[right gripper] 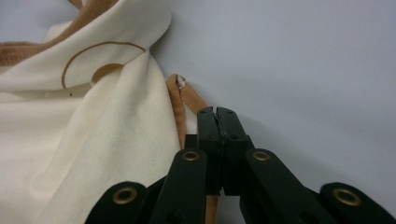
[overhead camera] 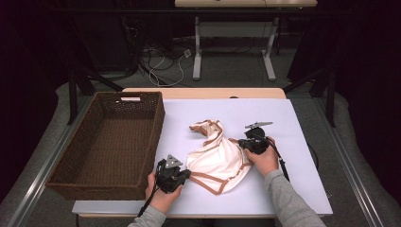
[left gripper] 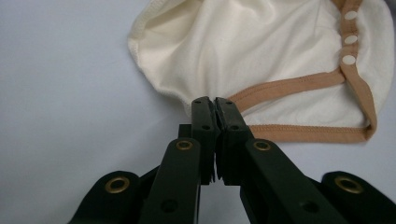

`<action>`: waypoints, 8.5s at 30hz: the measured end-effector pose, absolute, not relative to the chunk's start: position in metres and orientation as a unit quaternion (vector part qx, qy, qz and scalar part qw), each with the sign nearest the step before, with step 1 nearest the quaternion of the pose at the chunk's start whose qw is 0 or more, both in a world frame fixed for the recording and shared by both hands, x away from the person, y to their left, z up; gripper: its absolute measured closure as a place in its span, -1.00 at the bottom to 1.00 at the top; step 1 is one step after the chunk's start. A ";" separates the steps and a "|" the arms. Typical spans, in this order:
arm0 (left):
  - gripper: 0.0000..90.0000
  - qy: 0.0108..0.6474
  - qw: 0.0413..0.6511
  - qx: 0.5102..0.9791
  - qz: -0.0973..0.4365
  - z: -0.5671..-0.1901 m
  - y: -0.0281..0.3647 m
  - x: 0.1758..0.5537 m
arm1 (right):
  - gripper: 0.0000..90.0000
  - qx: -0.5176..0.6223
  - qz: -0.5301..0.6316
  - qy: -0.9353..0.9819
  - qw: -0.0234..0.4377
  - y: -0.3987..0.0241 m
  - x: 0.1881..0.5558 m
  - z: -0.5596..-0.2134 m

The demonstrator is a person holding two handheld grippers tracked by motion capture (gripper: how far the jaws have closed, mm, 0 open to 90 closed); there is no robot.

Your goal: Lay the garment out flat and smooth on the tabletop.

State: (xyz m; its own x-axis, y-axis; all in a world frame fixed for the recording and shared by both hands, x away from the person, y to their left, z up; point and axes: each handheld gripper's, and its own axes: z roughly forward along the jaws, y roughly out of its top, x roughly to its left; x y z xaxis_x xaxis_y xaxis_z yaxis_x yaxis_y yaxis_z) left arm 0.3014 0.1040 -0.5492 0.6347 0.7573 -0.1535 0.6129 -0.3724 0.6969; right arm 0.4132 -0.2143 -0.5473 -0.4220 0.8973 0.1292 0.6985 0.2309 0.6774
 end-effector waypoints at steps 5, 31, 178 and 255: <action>0.95 0.422 0.374 0.820 0.100 -0.550 0.107 0.304 | 0.99 0.521 0.347 0.763 0.157 -0.230 0.396 -0.540; 0.95 0.426 0.386 0.805 0.144 -0.540 0.099 0.342 | 0.99 0.550 0.386 0.719 0.179 -0.291 0.321 -0.537; 0.28 0.349 0.401 0.844 0.074 -0.542 0.077 0.241 | 0.49 0.434 0.403 0.798 0.114 -0.248 0.215 -0.537; 0.95 0.427 0.354 0.826 0.099 -0.556 0.106 0.295 | 0.96 0.556 0.335 0.745 0.154 -0.301 0.285 -0.546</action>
State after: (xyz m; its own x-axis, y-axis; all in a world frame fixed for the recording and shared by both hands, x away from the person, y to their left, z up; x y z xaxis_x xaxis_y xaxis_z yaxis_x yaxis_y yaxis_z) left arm 0.2951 0.1060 -0.5563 0.6156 0.7758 -0.1388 0.6359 -0.3849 0.6689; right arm 0.2853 -0.3010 -0.5463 -0.3352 0.9311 0.1435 0.7254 0.1579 0.6700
